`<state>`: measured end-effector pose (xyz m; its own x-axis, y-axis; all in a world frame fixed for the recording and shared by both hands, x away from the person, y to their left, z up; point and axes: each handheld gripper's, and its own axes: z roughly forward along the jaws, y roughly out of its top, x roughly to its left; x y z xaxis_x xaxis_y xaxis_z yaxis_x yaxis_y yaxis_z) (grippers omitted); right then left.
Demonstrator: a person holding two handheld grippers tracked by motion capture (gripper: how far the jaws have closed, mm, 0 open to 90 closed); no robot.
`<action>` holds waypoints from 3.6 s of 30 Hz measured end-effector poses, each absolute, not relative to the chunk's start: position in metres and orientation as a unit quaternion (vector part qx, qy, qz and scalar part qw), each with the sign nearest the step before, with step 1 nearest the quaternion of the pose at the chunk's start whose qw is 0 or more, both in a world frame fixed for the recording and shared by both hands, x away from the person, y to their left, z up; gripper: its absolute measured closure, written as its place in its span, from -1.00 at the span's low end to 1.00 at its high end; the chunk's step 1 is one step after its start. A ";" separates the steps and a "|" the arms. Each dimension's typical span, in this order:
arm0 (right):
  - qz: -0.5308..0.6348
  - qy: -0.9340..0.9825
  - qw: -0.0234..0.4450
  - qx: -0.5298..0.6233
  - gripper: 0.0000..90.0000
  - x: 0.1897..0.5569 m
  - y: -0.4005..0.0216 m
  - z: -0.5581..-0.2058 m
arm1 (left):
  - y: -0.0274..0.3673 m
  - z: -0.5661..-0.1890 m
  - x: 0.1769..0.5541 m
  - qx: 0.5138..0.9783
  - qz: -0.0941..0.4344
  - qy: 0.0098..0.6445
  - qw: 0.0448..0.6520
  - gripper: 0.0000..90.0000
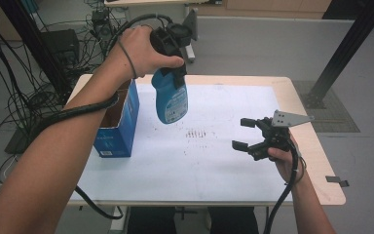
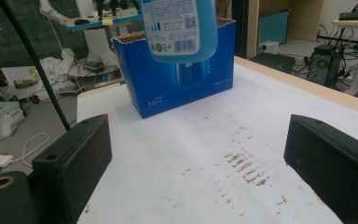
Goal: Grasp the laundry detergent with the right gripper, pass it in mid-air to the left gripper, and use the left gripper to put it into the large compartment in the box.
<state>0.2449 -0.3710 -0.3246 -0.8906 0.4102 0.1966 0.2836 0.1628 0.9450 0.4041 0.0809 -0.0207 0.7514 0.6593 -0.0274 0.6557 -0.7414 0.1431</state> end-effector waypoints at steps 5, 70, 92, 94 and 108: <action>0.606 0.760 0.052 0.230 -0.83 0.245 -0.371 -0.325 | 0.087 -0.015 0.413 0.915 0.018 0.398 0.062 -0.16; 0.611 0.751 0.059 0.243 -0.87 0.241 -0.372 -0.332 | 0.221 -0.004 0.444 0.710 0.050 0.702 0.011 -0.16; 0.611 0.751 0.058 0.243 -0.87 0.241 -0.369 -0.334 | 0.221 -0.037 0.452 0.714 0.029 0.699 -0.003 -0.16; 0.611 0.751 0.058 0.243 -0.87 0.241 -0.369 -0.334 | 0.222 -0.042 0.453 0.715 0.027 0.699 -0.006 -0.16; 0.609 0.751 0.055 0.248 -0.87 0.242 -0.368 -0.338 | 0.229 -0.075 0.453 0.713 0.011 0.701 -0.012 -0.16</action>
